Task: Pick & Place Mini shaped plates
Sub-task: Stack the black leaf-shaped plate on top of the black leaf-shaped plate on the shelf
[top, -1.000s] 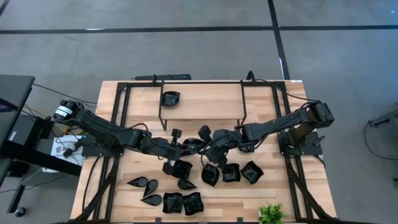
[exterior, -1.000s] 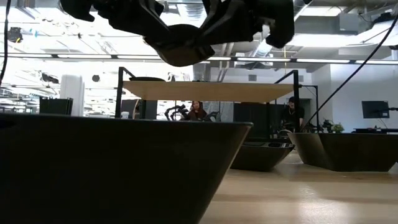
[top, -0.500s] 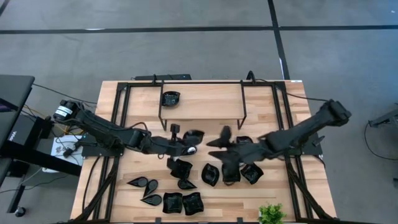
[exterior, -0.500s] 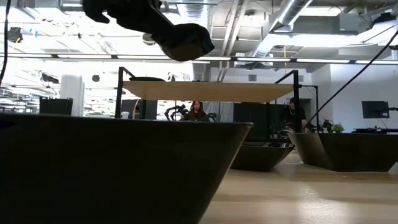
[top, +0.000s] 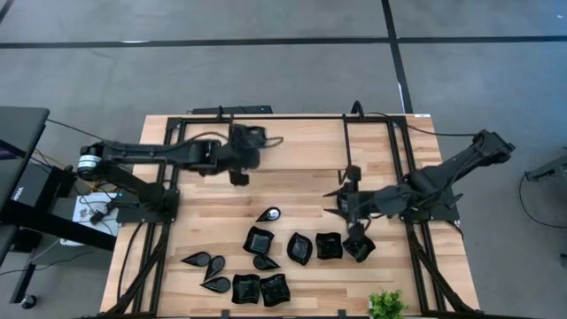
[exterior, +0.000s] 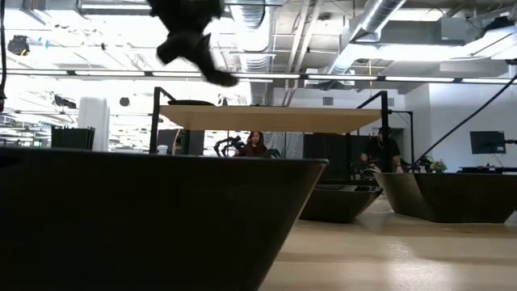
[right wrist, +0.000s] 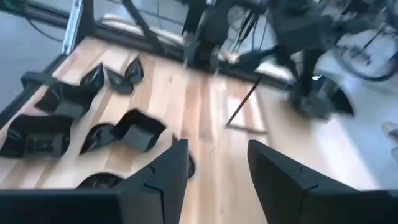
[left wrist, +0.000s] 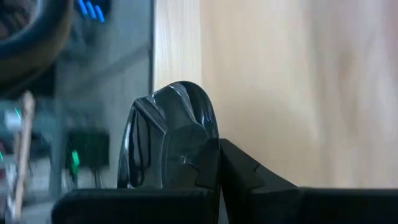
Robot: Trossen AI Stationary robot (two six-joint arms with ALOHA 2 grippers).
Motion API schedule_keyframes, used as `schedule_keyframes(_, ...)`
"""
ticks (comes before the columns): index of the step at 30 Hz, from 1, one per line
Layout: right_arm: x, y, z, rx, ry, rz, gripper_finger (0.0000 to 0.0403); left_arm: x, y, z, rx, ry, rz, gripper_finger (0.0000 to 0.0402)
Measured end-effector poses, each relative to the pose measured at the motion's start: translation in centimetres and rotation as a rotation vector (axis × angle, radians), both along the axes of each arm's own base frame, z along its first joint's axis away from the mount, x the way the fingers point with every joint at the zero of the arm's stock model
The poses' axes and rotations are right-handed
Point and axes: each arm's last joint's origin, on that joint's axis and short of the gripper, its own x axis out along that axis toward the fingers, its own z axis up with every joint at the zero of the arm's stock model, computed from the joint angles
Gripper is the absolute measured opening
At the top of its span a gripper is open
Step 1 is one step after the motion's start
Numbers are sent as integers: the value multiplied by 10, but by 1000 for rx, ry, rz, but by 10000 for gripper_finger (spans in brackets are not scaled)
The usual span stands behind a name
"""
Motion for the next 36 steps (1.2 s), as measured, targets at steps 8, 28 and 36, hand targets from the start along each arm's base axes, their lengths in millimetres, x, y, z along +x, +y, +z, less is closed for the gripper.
schedule_keyframes(8,22,13,-53,-78,116,-6,141,-10,21,-10,-57,94,61,9)
schedule_keyframes(28,42,24,-62,-238,80,73,133,-16,26,-34,-71,144,77,62)
schedule_keyframes(36,45,19,-63,-239,86,53,134,-5,16,-30,-38,53,5,77)
